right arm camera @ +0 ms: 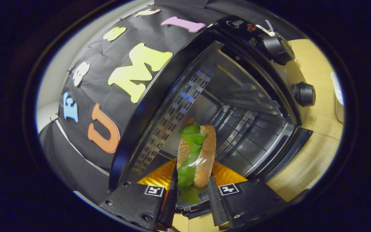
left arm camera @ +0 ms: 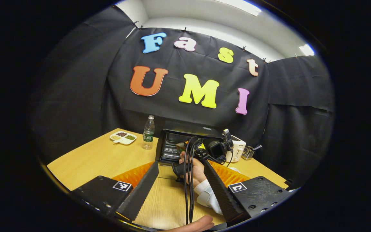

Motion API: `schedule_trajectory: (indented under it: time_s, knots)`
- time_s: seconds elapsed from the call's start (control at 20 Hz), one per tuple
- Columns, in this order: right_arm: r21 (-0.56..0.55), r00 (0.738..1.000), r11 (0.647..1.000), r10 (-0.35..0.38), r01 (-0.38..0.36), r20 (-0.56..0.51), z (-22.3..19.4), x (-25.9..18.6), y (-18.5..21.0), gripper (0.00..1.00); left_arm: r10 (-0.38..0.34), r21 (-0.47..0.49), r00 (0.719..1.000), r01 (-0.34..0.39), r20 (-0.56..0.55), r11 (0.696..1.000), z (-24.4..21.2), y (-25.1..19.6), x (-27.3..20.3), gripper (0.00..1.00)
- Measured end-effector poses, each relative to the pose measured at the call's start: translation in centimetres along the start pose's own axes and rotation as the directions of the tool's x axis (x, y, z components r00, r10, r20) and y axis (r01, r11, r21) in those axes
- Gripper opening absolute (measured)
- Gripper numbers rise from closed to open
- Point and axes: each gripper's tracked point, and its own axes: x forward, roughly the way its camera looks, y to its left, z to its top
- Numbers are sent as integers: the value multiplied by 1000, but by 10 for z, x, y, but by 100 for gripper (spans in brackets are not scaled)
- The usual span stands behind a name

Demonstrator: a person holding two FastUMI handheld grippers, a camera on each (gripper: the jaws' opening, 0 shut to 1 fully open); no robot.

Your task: Open the electric oven with the left hand, put the food in, and close the electric oven.

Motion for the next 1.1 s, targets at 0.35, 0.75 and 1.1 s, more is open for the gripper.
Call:
schedule_trajectory:
  time_s: [0.35,0.75,1.1]
  knots:
    - [-393,995,917,-92,70,-39,-14,1,5,78,-27,-14,1000,27,-6,1000,-4,-3,-4,93]
    - [-730,938,681,-283,50,-199,-50,-12,-7,93,0,-3,1000,0,-19,1000,-7,4,-11,93]
    - [-757,886,653,-365,25,-285,-47,-28,-12,92,0,17,1000,0,-18,1000,-6,2,-19,93]
